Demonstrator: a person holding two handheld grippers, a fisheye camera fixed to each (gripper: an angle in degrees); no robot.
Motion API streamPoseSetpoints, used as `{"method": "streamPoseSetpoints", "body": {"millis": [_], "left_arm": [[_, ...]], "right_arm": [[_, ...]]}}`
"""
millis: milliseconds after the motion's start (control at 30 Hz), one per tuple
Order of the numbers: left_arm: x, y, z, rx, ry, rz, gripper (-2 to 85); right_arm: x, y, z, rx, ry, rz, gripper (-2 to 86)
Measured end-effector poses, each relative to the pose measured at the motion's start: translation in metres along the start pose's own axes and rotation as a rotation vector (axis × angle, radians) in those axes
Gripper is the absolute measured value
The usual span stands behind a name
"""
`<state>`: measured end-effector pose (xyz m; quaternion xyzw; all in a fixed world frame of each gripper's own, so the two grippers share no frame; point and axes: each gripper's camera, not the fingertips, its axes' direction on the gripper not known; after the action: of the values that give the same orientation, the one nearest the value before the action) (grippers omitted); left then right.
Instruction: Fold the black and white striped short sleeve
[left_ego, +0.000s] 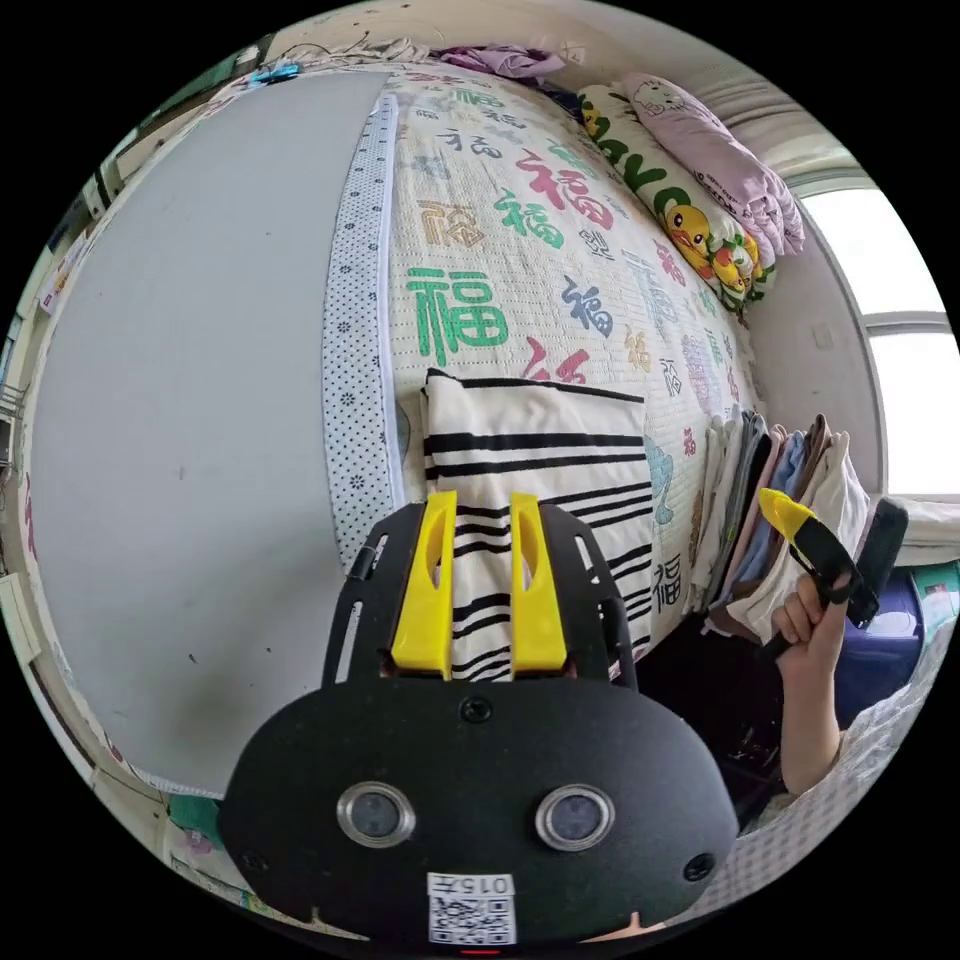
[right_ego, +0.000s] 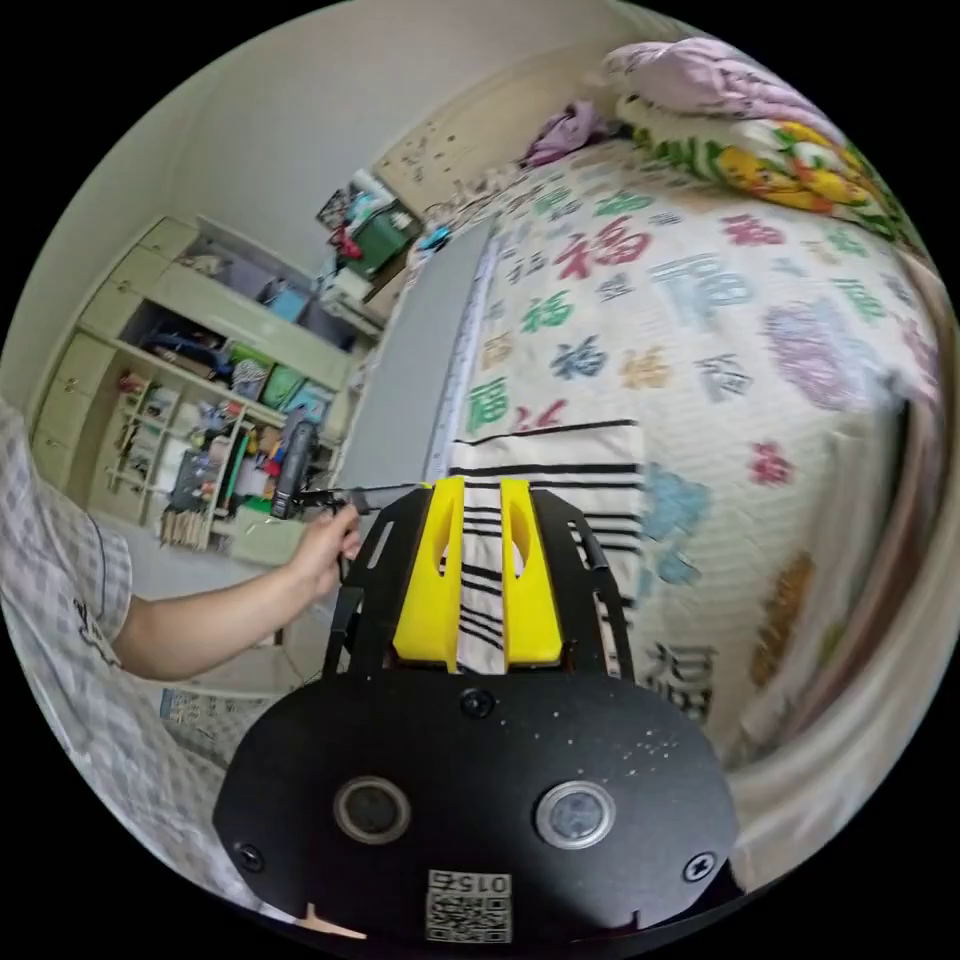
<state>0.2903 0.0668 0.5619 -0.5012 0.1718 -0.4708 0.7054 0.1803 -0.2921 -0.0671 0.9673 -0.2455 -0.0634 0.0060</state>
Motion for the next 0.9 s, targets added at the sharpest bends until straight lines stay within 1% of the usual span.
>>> {"method": "streamPoseSetpoints", "body": {"millis": [67,133,167,233,300,367,467,600,700,767,833,900], "left_arm": [[-0.005,0.002,0.007,0.005,0.006,-0.013,9.0],[-0.009,0.002,0.013,0.028,-0.025,-0.041,10.0],[-0.011,0.003,0.016,0.060,-0.037,-0.059,10.5],[-0.016,0.004,0.021,0.074,0.013,-0.086,9.4],[-0.022,0.008,0.022,0.096,0.106,-0.134,5.8],[-0.020,0.016,0.015,0.124,0.116,-0.128,3.6],[-0.007,0.031,0.000,0.147,0.190,-0.050,1.5],[0.015,0.054,-0.012,0.120,0.258,0.061,0.6],[0.016,0.065,-0.016,0.084,0.330,0.085,1.0],[0.007,0.071,-0.029,0.101,0.347,0.070,1.5],[-0.004,0.078,-0.053,0.198,0.277,0.063,2.7],[-0.024,0.075,-0.073,0.254,0.176,0.050,7.3]], "right_arm": [[-0.017,-0.024,0.046,-0.068,-0.008,-0.068,7.1],[-0.037,-0.048,0.100,-0.152,0.051,-0.134,8.2],[-0.040,-0.053,0.112,-0.169,0.059,-0.142,8.7],[-0.056,-0.065,0.150,-0.229,0.095,-0.179,10.8],[-0.066,-0.069,0.172,-0.293,0.143,-0.204,11.5],[-0.072,-0.071,0.183,-0.338,0.184,-0.202,11.7],[-0.072,-0.070,0.169,-0.364,0.144,-0.158,11.1],[-0.064,-0.052,0.122,-0.317,0.163,-0.141,5.6],[-0.039,-0.036,0.094,-0.274,0.154,-0.037,2.9],[-0.014,-0.023,0.077,-0.242,0.146,0.062,2.1],[-0.001,-0.014,0.064,-0.218,0.136,0.100,1.8],[0.008,-0.005,0.053,-0.195,0.115,0.120,1.6]]}}
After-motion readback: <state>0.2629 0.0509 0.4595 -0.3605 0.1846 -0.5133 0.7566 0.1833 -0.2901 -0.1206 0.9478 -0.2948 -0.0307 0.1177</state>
